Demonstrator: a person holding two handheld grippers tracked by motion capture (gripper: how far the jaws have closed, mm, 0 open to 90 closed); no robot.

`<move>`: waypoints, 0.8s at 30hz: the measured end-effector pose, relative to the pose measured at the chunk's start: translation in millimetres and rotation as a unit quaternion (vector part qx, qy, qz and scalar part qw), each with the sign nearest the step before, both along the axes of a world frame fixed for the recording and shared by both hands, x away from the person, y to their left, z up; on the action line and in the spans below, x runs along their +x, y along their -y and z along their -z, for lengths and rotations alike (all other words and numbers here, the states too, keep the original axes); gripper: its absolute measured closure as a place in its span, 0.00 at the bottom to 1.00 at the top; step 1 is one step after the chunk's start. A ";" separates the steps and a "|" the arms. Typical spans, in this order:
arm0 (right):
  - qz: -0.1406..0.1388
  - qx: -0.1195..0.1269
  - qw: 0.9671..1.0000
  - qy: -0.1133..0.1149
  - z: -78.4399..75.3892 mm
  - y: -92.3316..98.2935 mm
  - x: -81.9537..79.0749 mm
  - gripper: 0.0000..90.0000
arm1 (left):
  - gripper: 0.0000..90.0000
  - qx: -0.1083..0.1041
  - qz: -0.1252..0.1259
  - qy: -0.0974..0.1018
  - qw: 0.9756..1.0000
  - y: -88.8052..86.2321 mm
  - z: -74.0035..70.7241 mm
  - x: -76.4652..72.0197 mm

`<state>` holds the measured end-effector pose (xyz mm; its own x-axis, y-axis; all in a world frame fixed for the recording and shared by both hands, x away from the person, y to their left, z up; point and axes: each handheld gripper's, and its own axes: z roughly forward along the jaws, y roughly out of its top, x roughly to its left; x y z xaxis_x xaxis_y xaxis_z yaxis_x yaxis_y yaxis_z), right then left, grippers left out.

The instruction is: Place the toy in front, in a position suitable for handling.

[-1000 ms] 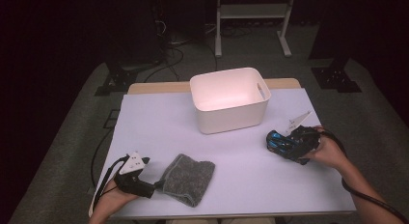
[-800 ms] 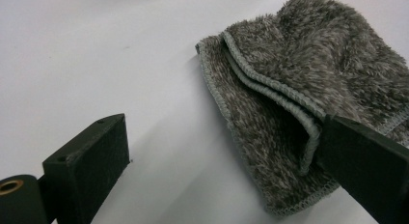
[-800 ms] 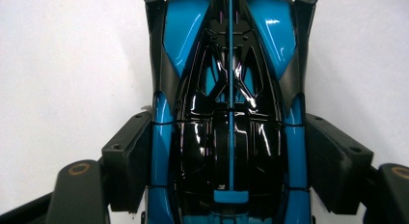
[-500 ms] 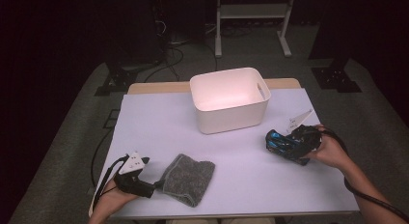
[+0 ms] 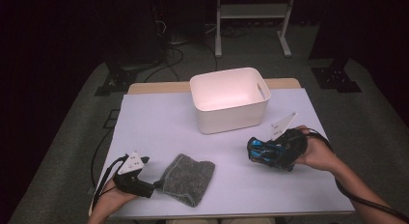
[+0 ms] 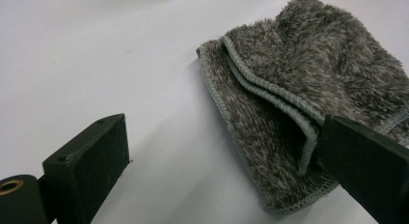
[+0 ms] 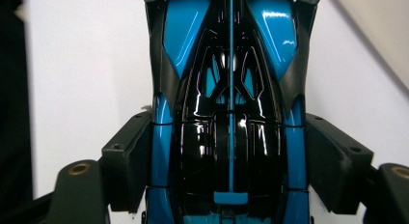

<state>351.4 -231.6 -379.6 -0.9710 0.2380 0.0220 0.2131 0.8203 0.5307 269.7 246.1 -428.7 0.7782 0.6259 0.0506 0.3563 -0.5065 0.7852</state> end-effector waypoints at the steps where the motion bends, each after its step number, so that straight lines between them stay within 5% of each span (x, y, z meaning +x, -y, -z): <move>1: -0.011 -0.001 1.000 0.000 -0.3 -7.8 -3.0 0.28 | 0.04 -0.001 0.000 0.000 1.000 -0.2 -0.3 -0.1; 13: -0.121 -0.012 0.993 -0.012 12.4 -91.9 -32.0 0.28 | 0.04 -0.003 0.009 0.007 1.000 1.9 -4.5 -1.3; 18: -0.143 -0.022 0.989 -0.023 23.1 -110.5 -36.2 0.28 | 0.04 -0.004 0.012 0.008 1.000 3.4 -6.4 -1.5; 24: -0.141 -0.035 0.989 -0.018 35.6 -115.0 -37.2 0.30 | 0.04 -0.005 0.017 0.009 1.000 5.2 -7.4 -1.6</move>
<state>314.1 -116.6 -415.2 -0.9979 -0.0403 0.0503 -0.0123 0.8848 0.4659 268.1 240.9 -421.3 0.7976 0.6003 0.0594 0.3246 -0.5101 0.7965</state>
